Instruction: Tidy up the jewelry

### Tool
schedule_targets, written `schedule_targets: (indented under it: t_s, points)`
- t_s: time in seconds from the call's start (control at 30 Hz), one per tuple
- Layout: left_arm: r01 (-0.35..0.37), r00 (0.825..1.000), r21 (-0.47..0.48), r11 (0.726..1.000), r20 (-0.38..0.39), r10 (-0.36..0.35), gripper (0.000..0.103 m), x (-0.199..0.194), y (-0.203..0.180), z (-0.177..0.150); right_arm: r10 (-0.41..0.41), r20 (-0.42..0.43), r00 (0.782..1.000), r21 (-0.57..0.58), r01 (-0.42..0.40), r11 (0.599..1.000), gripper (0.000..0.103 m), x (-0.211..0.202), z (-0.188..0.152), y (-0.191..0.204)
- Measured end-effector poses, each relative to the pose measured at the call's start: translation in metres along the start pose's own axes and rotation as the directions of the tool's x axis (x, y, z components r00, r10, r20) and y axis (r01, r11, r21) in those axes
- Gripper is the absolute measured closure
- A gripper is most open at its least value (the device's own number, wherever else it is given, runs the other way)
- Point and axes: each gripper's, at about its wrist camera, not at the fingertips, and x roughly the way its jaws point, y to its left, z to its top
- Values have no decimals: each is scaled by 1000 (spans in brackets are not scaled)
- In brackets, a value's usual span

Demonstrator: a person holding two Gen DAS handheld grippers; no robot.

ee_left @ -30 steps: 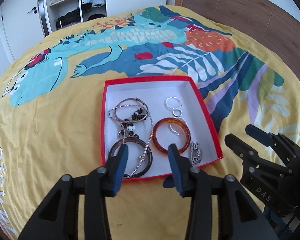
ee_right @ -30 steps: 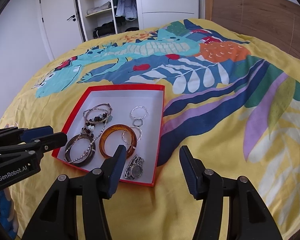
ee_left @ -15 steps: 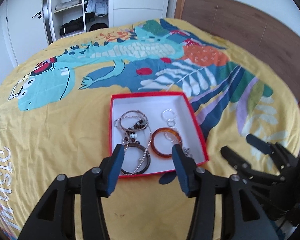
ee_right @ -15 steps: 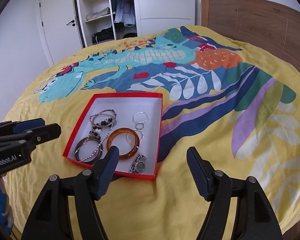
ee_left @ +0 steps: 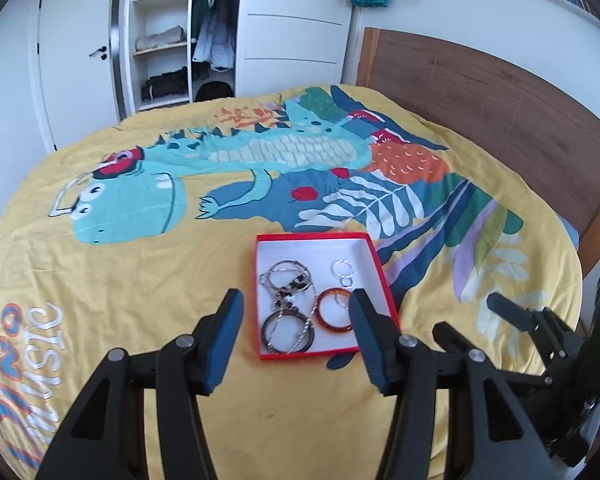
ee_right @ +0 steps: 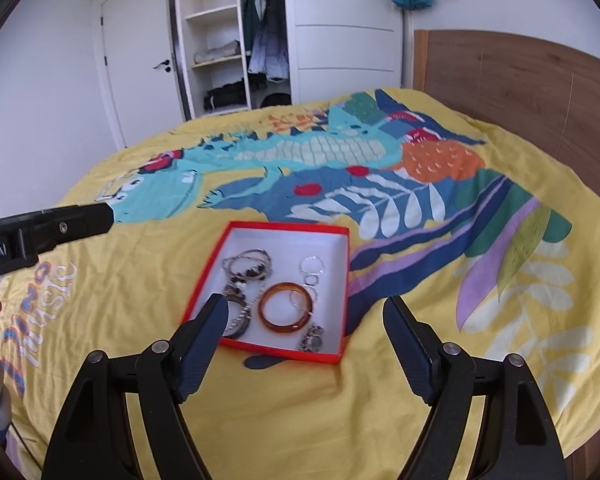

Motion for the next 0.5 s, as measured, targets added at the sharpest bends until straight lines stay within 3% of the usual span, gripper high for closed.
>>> schedule_targets:
  t_s: [0.5]
  points:
    - [-184,982,-99,978,28,188,50,-92,68,-78,84,46,995,-2,-84,997,19,-67,-23,54]
